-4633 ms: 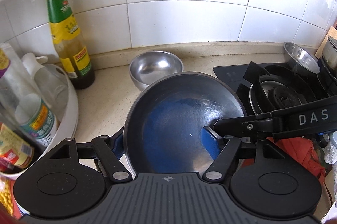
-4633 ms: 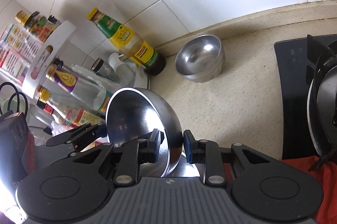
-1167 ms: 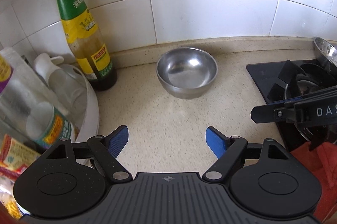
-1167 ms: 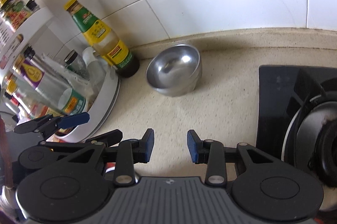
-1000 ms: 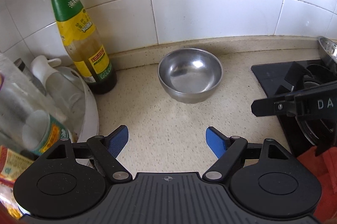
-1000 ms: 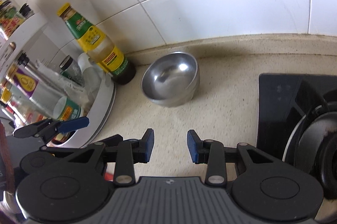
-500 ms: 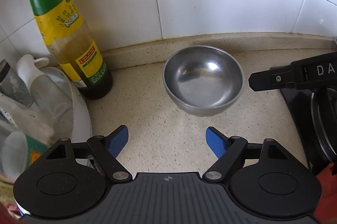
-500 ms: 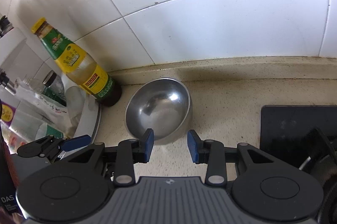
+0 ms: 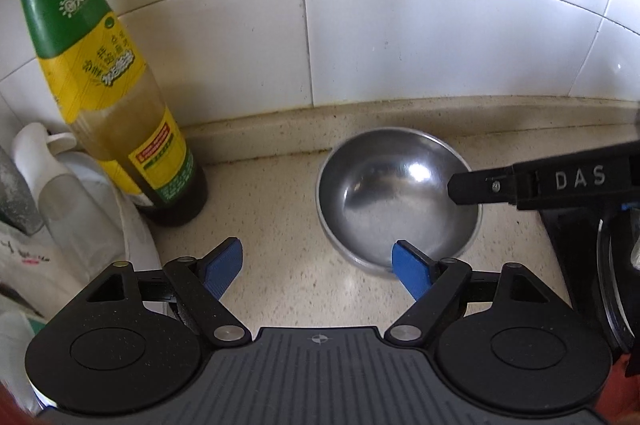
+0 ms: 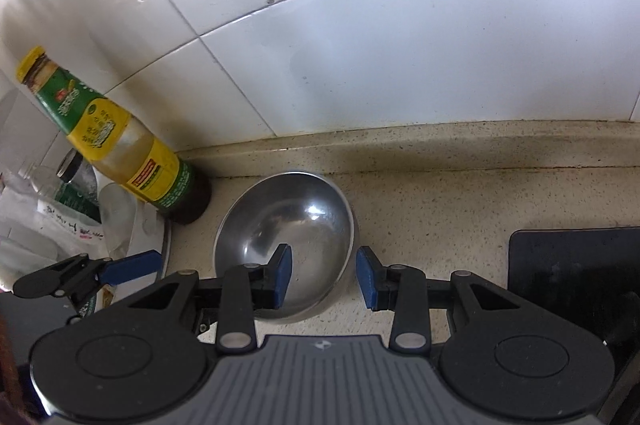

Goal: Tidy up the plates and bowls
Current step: 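Grip the bowl rim with the left gripper while the right gripper grips it too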

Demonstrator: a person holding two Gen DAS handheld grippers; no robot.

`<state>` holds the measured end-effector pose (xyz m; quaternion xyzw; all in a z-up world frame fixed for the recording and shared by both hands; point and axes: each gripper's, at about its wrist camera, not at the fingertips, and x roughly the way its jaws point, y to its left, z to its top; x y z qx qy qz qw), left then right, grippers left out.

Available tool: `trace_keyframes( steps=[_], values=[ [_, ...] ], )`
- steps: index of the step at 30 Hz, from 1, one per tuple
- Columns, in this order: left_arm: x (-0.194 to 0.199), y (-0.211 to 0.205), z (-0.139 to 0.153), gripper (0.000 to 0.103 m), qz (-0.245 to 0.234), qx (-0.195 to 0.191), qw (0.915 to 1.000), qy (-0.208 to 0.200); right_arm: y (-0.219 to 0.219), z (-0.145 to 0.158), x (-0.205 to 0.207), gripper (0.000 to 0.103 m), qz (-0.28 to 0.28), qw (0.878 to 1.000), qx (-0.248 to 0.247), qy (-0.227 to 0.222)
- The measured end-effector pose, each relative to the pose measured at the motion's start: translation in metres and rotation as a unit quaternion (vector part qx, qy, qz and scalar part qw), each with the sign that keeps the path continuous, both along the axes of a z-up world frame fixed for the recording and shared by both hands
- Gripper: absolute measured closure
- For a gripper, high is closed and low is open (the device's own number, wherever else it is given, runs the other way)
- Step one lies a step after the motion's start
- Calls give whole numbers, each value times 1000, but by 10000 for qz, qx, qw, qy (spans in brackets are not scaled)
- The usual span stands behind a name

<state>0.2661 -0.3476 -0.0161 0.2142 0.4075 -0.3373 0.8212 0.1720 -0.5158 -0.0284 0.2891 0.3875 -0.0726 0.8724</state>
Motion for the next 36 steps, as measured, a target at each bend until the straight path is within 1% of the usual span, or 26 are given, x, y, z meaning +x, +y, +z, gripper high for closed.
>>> trace_keyframes(
  steps=[6, 10, 17, 20, 21, 25, 34, 36],
  values=[
    [14, -13, -6, 17, 49, -34, 9999, 116, -4, -9, 11, 67, 6, 10000, 47, 87],
    [25, -22, -18, 20, 106, 71, 9996, 252, -5, -16, 18, 67, 53, 9998, 88, 166],
    [32, -30, -35, 23, 87, 191, 9991, 369, -7, -24, 24, 67, 135, 9996, 92, 225],
    [31, -32, -38, 28, 89, 187, 9991, 372, -9, -29, 25, 70, 148, 9992, 223, 289],
    [32, -32, -39, 31, 90, 176, 9991, 383, -9, -31, 24, 72, 147, 9991, 242, 305],
    [31, -30, -39, 38, 19, 80, 9989, 463, -10, -38, 24, 73, 149, 9985, 378, 365],
    [25, -31, -40, 43, -61, 50, 9993, 363, -13, -46, 20, 74, 91, 9969, 693, 347],
    [21, -34, -39, 44, -158, 13, 9988, 460, -14, -46, 18, 75, 54, 9962, 817, 307]
  ],
)
